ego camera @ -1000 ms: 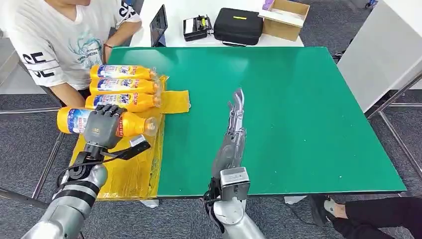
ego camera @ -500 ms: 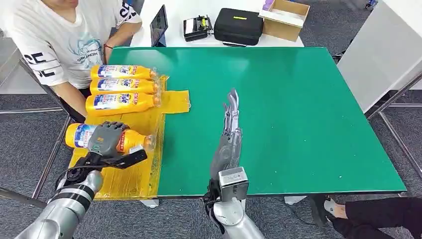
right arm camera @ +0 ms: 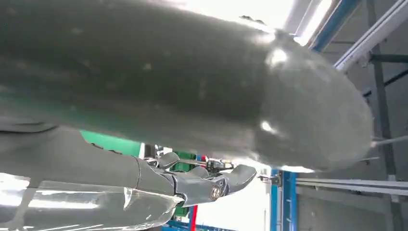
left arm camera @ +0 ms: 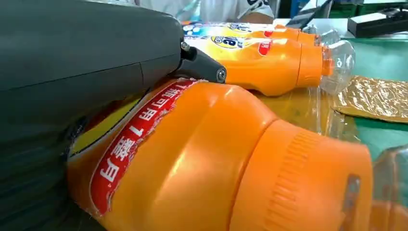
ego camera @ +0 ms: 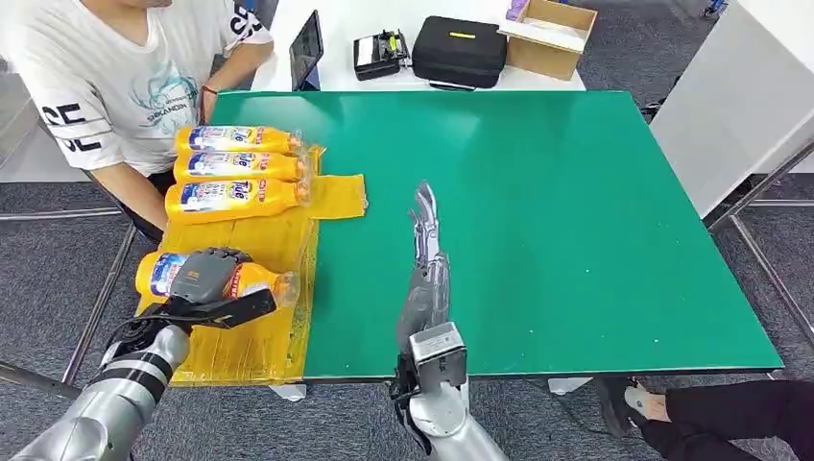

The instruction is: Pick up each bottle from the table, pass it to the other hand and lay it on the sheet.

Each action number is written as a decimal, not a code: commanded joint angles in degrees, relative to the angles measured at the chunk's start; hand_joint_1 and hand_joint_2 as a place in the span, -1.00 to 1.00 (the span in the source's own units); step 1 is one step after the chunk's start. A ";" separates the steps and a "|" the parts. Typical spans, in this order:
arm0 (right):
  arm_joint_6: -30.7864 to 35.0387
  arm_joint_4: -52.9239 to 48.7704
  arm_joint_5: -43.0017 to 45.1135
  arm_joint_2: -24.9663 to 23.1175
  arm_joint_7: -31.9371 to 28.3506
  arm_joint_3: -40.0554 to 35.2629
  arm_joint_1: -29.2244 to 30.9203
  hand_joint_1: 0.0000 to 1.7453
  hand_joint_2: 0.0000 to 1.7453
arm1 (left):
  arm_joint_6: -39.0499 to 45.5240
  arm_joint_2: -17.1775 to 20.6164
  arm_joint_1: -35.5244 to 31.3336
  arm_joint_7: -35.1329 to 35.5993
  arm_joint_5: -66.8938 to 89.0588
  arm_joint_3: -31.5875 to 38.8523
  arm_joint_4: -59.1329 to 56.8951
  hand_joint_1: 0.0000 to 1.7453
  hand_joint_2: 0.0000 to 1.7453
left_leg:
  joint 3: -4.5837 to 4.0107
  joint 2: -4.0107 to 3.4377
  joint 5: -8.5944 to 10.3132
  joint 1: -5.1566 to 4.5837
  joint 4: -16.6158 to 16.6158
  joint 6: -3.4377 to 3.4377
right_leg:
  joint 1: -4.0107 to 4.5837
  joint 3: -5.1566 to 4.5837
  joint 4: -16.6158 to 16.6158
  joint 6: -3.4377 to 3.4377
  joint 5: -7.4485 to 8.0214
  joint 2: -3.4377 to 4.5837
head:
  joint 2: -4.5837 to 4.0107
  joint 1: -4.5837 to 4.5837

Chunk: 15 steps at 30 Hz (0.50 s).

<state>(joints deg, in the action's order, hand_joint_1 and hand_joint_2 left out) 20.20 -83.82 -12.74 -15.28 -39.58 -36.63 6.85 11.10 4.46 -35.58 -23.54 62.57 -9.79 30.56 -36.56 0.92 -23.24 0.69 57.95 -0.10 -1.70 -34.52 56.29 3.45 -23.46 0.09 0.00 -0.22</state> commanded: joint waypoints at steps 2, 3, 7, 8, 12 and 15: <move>-1.93 7.64 0.37 -0.85 -0.23 -0.67 0.29 -1.00 -1.00 | -9.92 1.44 2.33 -3.91 -7.52 -1.05 -3.80 -1.00 -1.00 | 0.45 -0.23 -0.10 0.01 -0.13 -0.01 | 0.05 0.39 -0.14 -0.17 -0.03 0.16 | 0.00 0.00; -2.02 7.93 0.37 -0.88 -0.26 -0.78 0.39 -1.00 -1.00 | -10.95 1.64 2.54 -4.52 -8.29 -1.20 -3.69 -1.00 -1.00 | 0.61 -0.32 -0.15 0.05 -0.15 -0.01 | 0.10 0.54 -0.19 -0.24 -0.05 0.23 | 0.00 0.00; -2.56 8.85 0.51 -0.98 -0.37 -0.92 0.77 -1.00 -1.00 | -15.24 2.70 3.40 -6.99 -11.58 -1.82 -2.92 -1.00 -1.00 | 0.60 -0.25 -0.12 0.03 -0.14 -0.01 | 0.07 0.57 -0.16 -0.22 -0.05 0.18 | 0.00 -0.02; -2.57 8.89 0.51 -0.98 -0.37 -0.91 0.78 -1.00 -1.00 | -15.31 2.83 3.49 -7.04 -11.65 -1.83 -2.91 -1.00 -1.00 | 0.57 -0.14 -0.09 0.00 -0.13 -0.01 | 0.03 0.55 -0.13 -0.18 -0.05 0.18 | 0.00 -0.02; -2.58 8.93 0.51 -0.98 -0.37 -0.91 0.79 -1.00 -1.00 | -15.36 2.94 3.56 -7.11 -11.71 -1.84 -2.89 -1.00 -1.00 | 0.63 -0.02 -0.06 0.00 -0.14 -0.01 | 0.03 0.68 -0.12 -0.19 -0.05 0.16 | 0.00 0.00; -2.58 8.93 0.51 -0.98 -0.37 -0.90 0.80 -1.00 -1.00 | -15.35 2.90 3.48 -7.10 -11.70 -1.86 -2.84 -1.00 -1.00 | 0.76 -0.09 -0.06 0.03 -0.15 -0.01 | 0.07 0.78 -0.16 -0.26 -0.04 0.21 | 0.00 0.00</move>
<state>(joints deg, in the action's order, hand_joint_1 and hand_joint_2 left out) 17.49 -79.54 -12.48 -15.41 -39.74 -36.63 7.07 -3.06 6.30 -34.86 -31.08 50.90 -9.75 30.40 -36.09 1.21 -23.25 0.68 57.91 -0.10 -1.71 -33.93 56.27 3.42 -23.55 0.03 0.00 -0.22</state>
